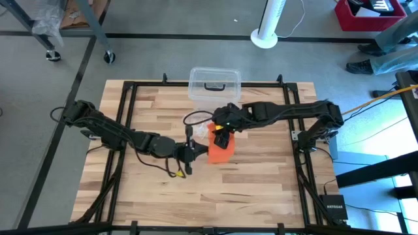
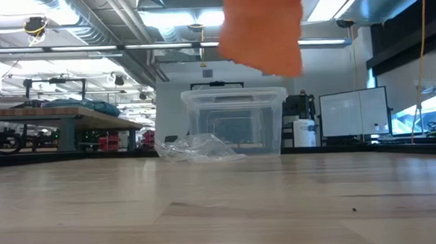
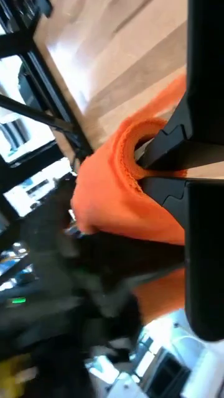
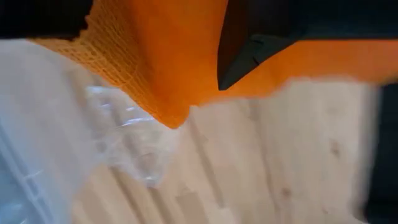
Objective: Roll bandage
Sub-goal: Roll the orange bandage
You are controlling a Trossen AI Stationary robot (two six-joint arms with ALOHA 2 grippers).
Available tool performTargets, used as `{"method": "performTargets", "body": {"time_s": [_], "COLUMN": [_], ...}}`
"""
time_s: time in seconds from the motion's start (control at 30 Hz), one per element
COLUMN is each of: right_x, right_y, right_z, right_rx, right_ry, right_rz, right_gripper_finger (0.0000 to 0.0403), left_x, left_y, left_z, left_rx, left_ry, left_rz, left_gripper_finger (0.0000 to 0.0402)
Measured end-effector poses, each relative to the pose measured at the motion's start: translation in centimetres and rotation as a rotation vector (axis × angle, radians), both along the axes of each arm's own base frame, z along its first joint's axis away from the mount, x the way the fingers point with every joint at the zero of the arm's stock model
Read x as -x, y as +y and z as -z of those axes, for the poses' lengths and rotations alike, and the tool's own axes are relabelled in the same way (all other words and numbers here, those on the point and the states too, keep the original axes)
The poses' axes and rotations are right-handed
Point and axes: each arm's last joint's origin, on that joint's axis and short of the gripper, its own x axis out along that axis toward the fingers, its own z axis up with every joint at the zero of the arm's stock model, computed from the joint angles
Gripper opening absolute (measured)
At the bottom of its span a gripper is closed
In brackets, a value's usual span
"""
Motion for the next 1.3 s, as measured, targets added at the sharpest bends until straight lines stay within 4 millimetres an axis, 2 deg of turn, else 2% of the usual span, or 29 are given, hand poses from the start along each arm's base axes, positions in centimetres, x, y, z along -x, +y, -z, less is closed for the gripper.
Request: {"method": "performTargets", "body": {"time_s": [0.2,0.3,0.47,0.63,0.7,0.8,0.87,0.93,1.03,1.1,1.2,1.3], "right_x": [0.3,0.5,0.7,1.6,1.8,1.6,1.1,0.7,0.2,0.2,0.5,1.1], "right_y": [0.4,0.2,-0.1,0.0,0.0,-0.2,-0.3,-0.1,0.6,0.8,0.7,0.7], "right_z": [-0.1,-0.5,-3.0,-6.0,-6.6,-6.6,-5.9,-4.8,-2.6,-2.0,-2.3,-3.7], "right_rx": [-0.142,-0.159,-0.115,-0.124,-0.117,-0.051,-0.027,-0.087,-0.268,-0.301,-0.327,-0.348], "right_ry": [0.014,0.011,-0.043,-0.057,-0.073,-0.093,-0.079,-0.036,0.077,0.126,0.135,0.115], "right_rz": [-0.043,-0.044,0.011,-0.03,-0.026,0.029,0.053,0.012,-0.097,-0.109,-0.076,-0.087], "right_gripper_finger": [0.0202,0.0202,0.0202,0.0202,0.0202,0.0202,0.0202,0.0202,0.0202,0.0202,0.0202,0.0202], "left_x": [-0.1,0.0,-0.1,-0.1,-0.1,-0.1,-0.1,-0.1,-0.1,-0.1,-0.1,-0.1], "left_y": [0.5,0.5,0.6,0.6,0.6,0.6,0.6,0.6,0.6,0.6,0.6,0.6], "left_z": [0.4,0.5,0.5,0.5,0.5,0.4,0.4,0.4,0.4,0.4,0.4,0.4], "left_rx": [0.009,0.009,0.02,0.023,0.023,0.026,0.027,0.027,0.029,0.028,0.029,0.029], "left_ry": [0.042,0.045,0.043,0.042,0.041,0.037,0.036,0.036,0.039,0.042,0.042,0.041], "left_rz": [-0.022,-0.022,-0.027,-0.028,-0.028,-0.023,-0.021,-0.02,-0.02,-0.019,-0.018,-0.018], "left_gripper_finger": [0.0005,0.0005,0.0005,0.0005,0.0005,0.0005,0.0005,0.0005,0.0005,0.0005,0.0005,0.0005]}}
